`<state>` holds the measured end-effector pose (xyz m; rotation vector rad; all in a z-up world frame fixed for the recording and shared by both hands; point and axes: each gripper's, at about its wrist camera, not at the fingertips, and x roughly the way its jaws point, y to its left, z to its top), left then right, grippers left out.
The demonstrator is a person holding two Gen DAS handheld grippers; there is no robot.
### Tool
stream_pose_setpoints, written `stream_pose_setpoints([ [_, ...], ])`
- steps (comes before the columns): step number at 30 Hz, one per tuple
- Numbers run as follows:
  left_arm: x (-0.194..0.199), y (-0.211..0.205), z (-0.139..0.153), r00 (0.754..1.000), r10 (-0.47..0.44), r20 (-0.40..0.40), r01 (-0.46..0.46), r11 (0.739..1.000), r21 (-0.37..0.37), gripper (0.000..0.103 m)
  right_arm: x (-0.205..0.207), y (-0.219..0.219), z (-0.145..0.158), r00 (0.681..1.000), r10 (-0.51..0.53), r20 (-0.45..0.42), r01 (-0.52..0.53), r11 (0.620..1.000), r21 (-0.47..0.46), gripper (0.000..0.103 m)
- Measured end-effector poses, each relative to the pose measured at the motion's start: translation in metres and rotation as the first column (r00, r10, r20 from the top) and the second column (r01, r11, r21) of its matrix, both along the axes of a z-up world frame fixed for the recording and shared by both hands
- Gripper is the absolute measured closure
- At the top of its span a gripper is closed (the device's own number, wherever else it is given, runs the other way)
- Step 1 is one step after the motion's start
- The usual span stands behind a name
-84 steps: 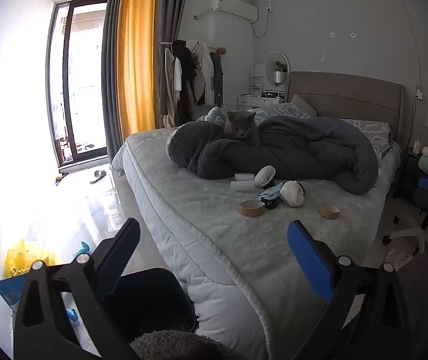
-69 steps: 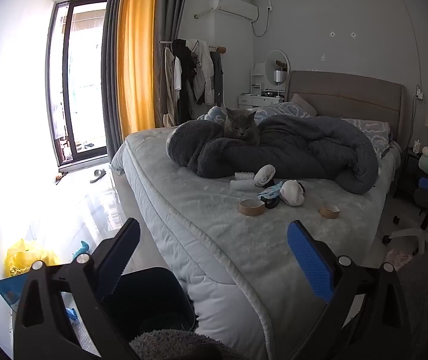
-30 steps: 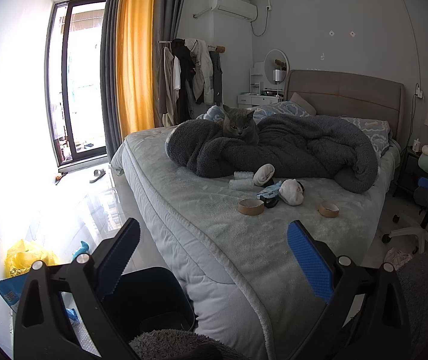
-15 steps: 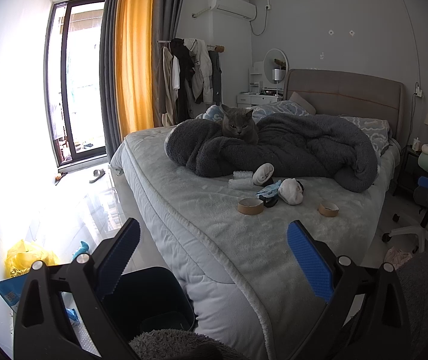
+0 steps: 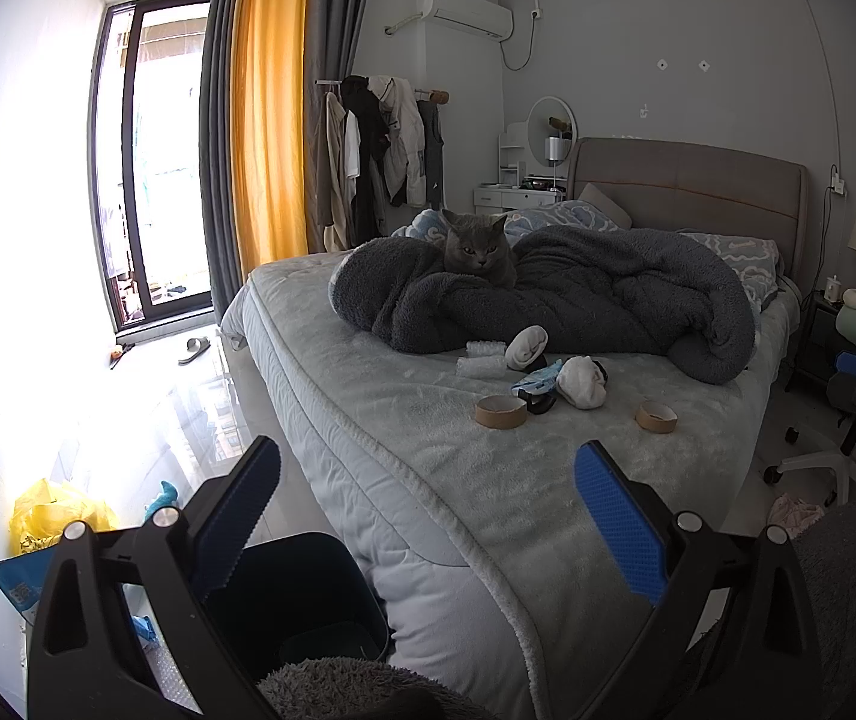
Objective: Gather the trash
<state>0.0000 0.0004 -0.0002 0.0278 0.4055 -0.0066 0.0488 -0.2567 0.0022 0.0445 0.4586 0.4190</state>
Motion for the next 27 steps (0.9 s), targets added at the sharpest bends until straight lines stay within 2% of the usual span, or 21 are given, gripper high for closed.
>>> stream_pose_setpoints([
  [17,-0.001,-0.003,-0.005,1.000,0.004,-0.001,-0.004,1.000,-0.007,0.003,-0.001,0.001,0.001,1.000,-0.001,0.000,0.001,1.000,0.001,0.002],
  [23,-0.001,0.003,0.003,1.000,-0.014,-0.010,0.013,0.999,-0.037,0.003,0.000,0.006,-0.004,1.000,-0.017,-0.006,0.016,0.999,-0.042,0.002],
  [27,0.000,0.003,0.005,0.999,-0.036,-0.025,0.034,0.998,-0.043,0.003,0.002,0.000,0.004,1.000,-0.029,-0.011,0.028,0.998,-0.061,0.002],
])
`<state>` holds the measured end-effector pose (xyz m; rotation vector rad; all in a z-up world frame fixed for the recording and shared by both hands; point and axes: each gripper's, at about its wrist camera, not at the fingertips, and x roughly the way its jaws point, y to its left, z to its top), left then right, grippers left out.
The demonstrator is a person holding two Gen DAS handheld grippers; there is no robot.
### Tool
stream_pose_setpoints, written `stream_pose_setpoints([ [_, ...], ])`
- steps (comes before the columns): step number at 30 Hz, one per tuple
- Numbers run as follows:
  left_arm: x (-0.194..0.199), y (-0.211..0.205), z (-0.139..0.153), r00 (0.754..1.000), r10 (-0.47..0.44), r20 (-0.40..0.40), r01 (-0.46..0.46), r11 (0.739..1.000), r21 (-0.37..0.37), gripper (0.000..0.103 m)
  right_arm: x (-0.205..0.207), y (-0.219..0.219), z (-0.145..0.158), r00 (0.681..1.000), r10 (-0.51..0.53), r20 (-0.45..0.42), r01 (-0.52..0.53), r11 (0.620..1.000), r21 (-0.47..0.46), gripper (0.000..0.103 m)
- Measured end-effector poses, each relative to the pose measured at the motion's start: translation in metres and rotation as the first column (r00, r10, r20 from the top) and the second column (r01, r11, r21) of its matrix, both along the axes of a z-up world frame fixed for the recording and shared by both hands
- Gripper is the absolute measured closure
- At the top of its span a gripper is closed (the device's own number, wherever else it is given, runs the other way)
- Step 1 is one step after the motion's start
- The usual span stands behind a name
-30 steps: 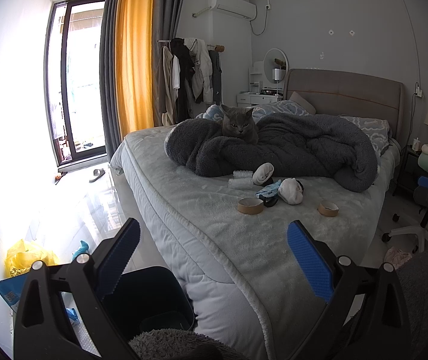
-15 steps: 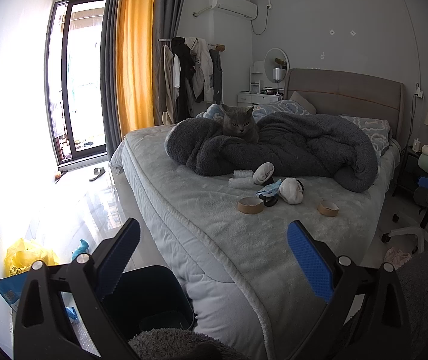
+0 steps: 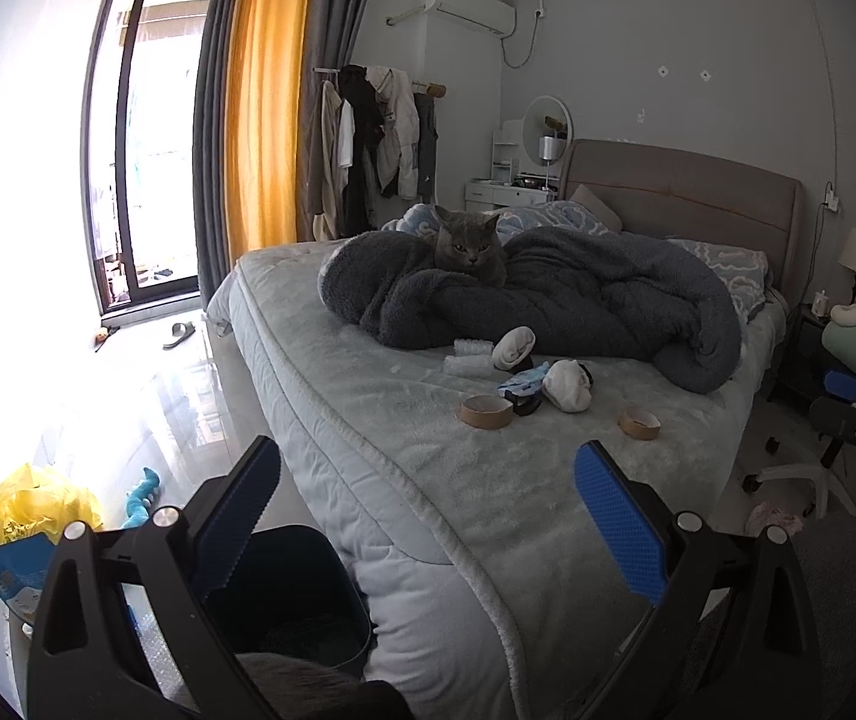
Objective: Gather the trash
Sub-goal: 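Move the right tool toward the brown tape core and close on it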
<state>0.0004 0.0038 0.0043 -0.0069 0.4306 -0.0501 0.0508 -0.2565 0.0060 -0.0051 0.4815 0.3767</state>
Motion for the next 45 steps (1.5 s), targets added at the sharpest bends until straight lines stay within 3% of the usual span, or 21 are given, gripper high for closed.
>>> stream_pose_setpoints([
  [3,0.003,-0.001,0.002,1.000,0.006,0.008,-0.006,1.000,0.028,0.003,0.000,0.000,0.001,1.000,-0.015,-0.010,0.015,1.000,0.019,0.002],
  [10,0.020,0.007,0.000,1.000,-0.022,-0.004,0.022,1.000,0.015,0.003,0.020,0.007,-0.009,0.999,-0.036,-0.036,0.038,0.998,0.048,0.002],
  [17,0.056,0.016,-0.018,0.998,-0.047,-0.034,0.048,0.998,0.027,0.004,0.054,0.020,-0.027,0.996,-0.043,-0.073,0.046,0.998,0.046,0.003],
  [20,0.076,0.016,-0.030,0.994,-0.082,-0.072,0.085,0.995,0.044,0.014,0.072,0.023,-0.035,0.996,-0.052,-0.078,0.053,0.998,0.014,0.004],
  [24,0.096,0.020,-0.041,0.988,-0.121,-0.097,0.124,0.992,0.019,0.016,0.100,0.021,-0.050,0.990,-0.073,-0.118,0.073,0.997,-0.008,0.015],
  [35,0.153,0.007,-0.065,0.960,-0.230,-0.161,0.234,0.972,0.003,0.016,0.174,0.011,-0.102,0.956,-0.102,-0.275,0.085,0.994,-0.071,0.029],
  [45,0.197,-0.023,-0.090,0.922,-0.309,-0.235,0.322,0.947,0.019,0.020,0.215,0.010,-0.130,0.941,-0.087,-0.326,0.047,0.991,-0.128,0.039],
])
